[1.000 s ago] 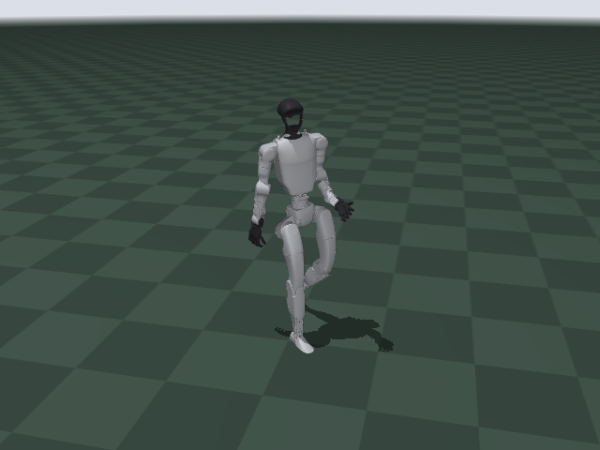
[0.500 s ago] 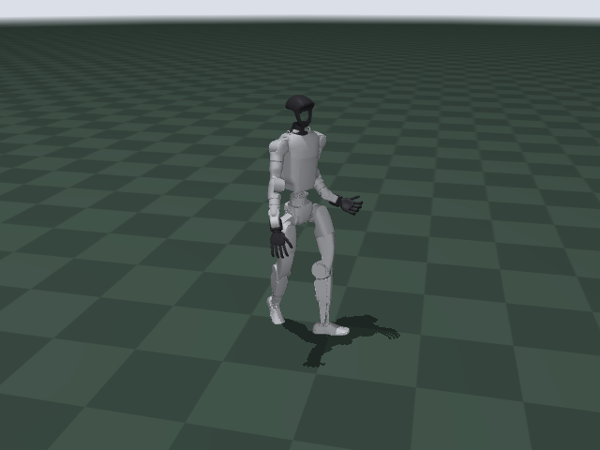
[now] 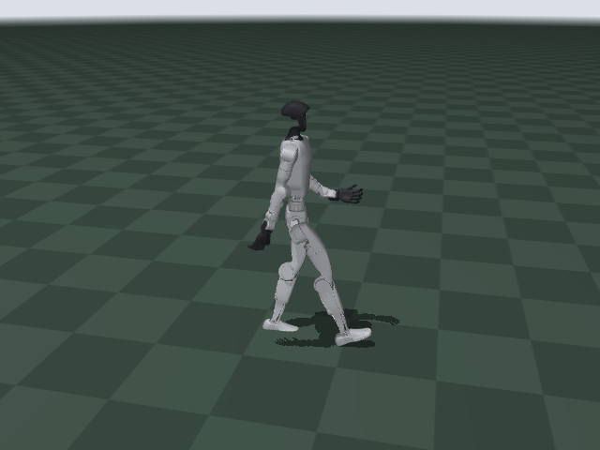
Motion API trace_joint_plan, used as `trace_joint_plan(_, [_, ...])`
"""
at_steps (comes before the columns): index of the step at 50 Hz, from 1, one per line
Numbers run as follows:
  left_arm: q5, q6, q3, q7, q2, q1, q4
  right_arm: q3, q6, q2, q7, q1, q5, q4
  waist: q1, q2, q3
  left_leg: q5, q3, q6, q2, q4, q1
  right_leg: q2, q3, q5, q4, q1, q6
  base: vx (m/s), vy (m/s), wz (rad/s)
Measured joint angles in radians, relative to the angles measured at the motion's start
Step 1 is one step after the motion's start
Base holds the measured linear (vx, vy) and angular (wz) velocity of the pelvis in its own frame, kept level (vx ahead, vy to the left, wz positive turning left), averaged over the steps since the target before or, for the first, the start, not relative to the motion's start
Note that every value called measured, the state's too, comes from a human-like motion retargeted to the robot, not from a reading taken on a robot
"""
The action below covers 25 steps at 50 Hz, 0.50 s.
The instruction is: Walk run
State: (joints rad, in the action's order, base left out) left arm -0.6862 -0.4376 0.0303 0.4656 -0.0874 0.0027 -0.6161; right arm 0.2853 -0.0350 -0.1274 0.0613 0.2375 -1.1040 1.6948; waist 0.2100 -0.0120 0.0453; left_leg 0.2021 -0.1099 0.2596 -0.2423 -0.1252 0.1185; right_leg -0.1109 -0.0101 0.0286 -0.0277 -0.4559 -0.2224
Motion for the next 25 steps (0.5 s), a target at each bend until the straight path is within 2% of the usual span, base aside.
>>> trace_joint_plan(2, [-0.009,0.001,0.016,0.005,-0.004,0.029,-0.009,-0.018,-0.009,-0.015,0.001,-0.016,-0.014,0.000,-0.009,-0.005,-0.003,-0.005,-0.015,-0.013,0.001,-0.006,0.042,-0.018,0.103,-0.008,0.021,0.004,-0.026,0.79,-0.28,0.58])
trace_joint_plan(5, [-0.023,0.006,0.047,0.007,-0.012,0.083,-0.027,-0.012,-0.029,-0.041,-0.017,-0.056,-0.020,-0.008,0.007,-0.011,0.016,-0.059,-0.053,-0.072,0.007,-0.033,0.071,0.020,0.078,-0.001,-0.048,0.017,0.069,0.78,-0.29,0.82])
trace_joint_plan(7, [-0.023,0.009,0.067,0.010,-0.014,0.134,-0.034,0.019,-0.036,-0.050,-0.037,-0.075,-0.001,-0.023,0.045,-0.007,0.032,-0.147,-0.099,-0.138,0.015,-0.086,0.081,0.018,0.129,0.078,-0.068,0.046,0.080,1.05,-0.42,1.48])
trace_joint_plan(8, [-0.020,0.013,0.078,0.015,-0.015,0.160,-0.039,0.036,-0.034,-0.054,-0.046,-0.083,0.020,-0.031,0.074,0.002,0.041,-0.214,-0.132,-0.184,0.025,-0.133,0.075,0.054,0.022,0.105,-0.081,0.061,0.090,0.84,-0.31,1.54])
trace_joint_plan(10, [0.000,0.025,0.100,0.021,-0.025,0.206,-0.056,0.069,-0.020,-0.063,-0.057,-0.094,0.088,-0.043,0.054,0.014,0.067,-0.409,-0.099,-0.299,0.038,-0.233,0.045,0.071,-0.014,0.083,-0.130,0.076,0.139,0.91,-0.34,0.98])
trace_joint_plan(12, [0.024,0.024,0.096,0.002,-0.036,0.230,-0.075,0.101,0.011,-0.075,-0.044,-0.115,0.183,-0.052,0.058,0.014,0.074,-0.558,-0.028,-0.437,0.069,-0.434,-0.046,0.048,0.065,0.045,-0.143,0.120,0.178,0.88,-0.30,1.26])
trace_joint_plan(13, [0.032,0.019,0.095,-0.014,-0.038,0.236,-0.078,0.104,0.038,-0.082,-0.030,-0.132,0.228,-0.056,0.058,0.000,0.076,-0.606,0.033,-0.488,0.087,-0.534,-0.094,0.012,0.136,0.036,-0.132,0.151,0.184,0.69,-0.26,1.22])
trace_joint_plan(14, [0.037,0.014,0.097,-0.022,-0.038,0.239,-0.077,0.103,0.064,-0.088,-0.019,-0.154,0.269,-0.062,0.056,-0.015,0.080,-0.648,0.092,-0.503,0.111,-0.610,-0.134,-0.009,0.182,0.023,-0.124,0.178,0.194,0.57,-0.24,1.05])
trace_joint_plan(15, [0.041,0.010,0.100,-0.027,-0.036,0.240,-0.074,0.100,0.089,-0.094,-0.009,-0.177,0.309,-0.068,0.052,-0.031,0.085,-0.688,0.150,-0.500,0.137,-0.675,-0.172,-0.021,0.216,0.008,-0.119,0.203,0.206,0.59,-0.24,1.16])
trace_joint_plan(17, [0.046,0.014,0.113,-0.009,-0.035,0.239,-0.065,0.112,0.110,-0.097,-0.008,-0.226,0.349,-0.096,0.060,-0.043,0.080,-0.589,0.179,-0.387,0.155,-0.760,-0.252,0.021,0.155,-0.029,-0.117,0.245,0.232,0.60,-0.24,1.16])
trace_joint_plan(19, [0.045,0.022,0.129,0.009,-0.038,0.233,-0.054,0.124,0.126,-0.100,-0.007,-0.276,0.362,-0.142,0.029,-0.056,0.067,-0.494,0.245,-0.311,0.165,-0.793,-0.328,0.025,0.187,-0.035,-0.092,0.293,0.238,0.52,-0.20,0.34])
trace_joint_plan(22, [0.041,0.012,0.139,0.009,-0.045,0.227,-0.027,0.118,0.163,-0.107,0.016,-0.343,0.381,-0.228,-0.066,-0.079,0.048,-0.380,0.341,-0.258,0.169,-0.738,-0.437,0.043,0.204,-0.044,-0.057,0.353,0.252,0.53,-0.18,-0.53])
trace_joint_plan(25, [0.052,0.001,0.138,0.002,-0.043,0.222,0.004,0.097,0.202,-0.127,0.048,-0.394,0.421,-0.308,-0.130,-0.071,0.043,-0.296,0.393,-0.210,0.171,-0.535,-0.504,0.085,0.236,-0.070,-0.034,0.401,0.263,0.62,-0.16,-0.06])
